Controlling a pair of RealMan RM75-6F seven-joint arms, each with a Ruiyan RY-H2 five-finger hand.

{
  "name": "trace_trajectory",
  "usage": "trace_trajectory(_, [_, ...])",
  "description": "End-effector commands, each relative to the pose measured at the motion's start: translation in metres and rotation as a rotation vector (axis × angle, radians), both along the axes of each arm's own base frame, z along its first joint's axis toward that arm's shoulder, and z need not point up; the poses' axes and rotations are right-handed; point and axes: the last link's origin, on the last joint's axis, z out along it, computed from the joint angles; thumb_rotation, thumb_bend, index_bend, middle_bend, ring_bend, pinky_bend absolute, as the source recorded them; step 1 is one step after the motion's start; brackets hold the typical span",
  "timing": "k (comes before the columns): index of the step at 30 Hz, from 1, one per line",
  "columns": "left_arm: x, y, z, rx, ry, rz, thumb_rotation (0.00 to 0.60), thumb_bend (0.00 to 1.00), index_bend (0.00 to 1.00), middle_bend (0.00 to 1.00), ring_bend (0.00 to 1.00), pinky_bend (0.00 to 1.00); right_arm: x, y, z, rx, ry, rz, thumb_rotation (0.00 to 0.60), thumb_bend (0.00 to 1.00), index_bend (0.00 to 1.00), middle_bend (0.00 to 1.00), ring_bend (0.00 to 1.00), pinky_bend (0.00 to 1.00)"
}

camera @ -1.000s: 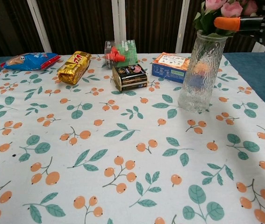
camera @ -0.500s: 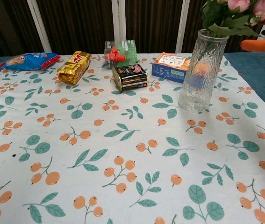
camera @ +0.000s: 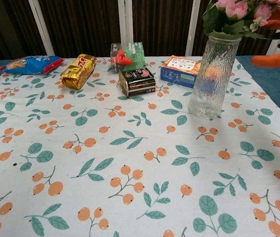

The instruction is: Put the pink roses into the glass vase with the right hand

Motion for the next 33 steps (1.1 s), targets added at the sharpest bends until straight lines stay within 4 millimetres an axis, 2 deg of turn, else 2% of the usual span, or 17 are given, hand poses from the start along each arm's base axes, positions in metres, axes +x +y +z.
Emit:
trace_trajectory(1, [0.000,0.000,0.000,0.000,0.000,-0.001,0.600,0.00,0.00,0.00,0.00,0.00,-0.008,-0.001,0.001,0.023,0.178,0.011,0.600,0.28,0.00,0.00,0.00,0.00])
trace_trajectory(10, [0.000,0.000,0.000,-0.002,0.000,-0.001,0.600,0.00,0.00,0.00,0.00,0.00,-0.025,0.008,0.011,0.007,0.518,0.003,0.600,0.28,0.00,0.00,0.00,0.00])
trace_trajectory(17, [0.000,-0.001,0.001,0.000,0.002,-0.002,0.600,0.00,0.00,0.00,0.00,0.00,-0.049,0.026,0.027,-0.050,0.733,0.002,0.600,0.28,0.00,0.00,0.00,0.00])
trace_trajectory(19, [0.000,-0.001,0.001,0.002,0.002,-0.004,0.600,0.00,0.00,0.00,0.00,0.00,-0.057,0.035,0.034,-0.076,0.793,0.011,0.600,0.28,0.00,0.00,0.00,0.00])
trace_trajectory(24, [0.000,-0.001,0.002,0.011,0.011,-0.012,0.600,0.00,0.00,0.00,0.00,0.00,-0.084,0.077,0.058,-0.144,0.910,0.013,0.600,0.28,0.00,0.00,0.00,0.00])
trace_trajectory(30, [0.000,0.000,0.003,0.030,0.032,-0.028,0.600,0.00,0.00,0.00,0.00,0.00,-0.111,0.128,0.072,-0.136,0.934,-0.033,0.600,0.28,0.00,0.00,0.00,0.00])
trace_trajectory(33, [0.000,0.001,0.004,0.042,0.046,-0.037,0.600,0.00,0.00,0.00,0.00,0.00,-0.117,0.143,0.076,-0.143,0.926,-0.034,0.600,0.28,0.00,0.00,0.00,0.00])
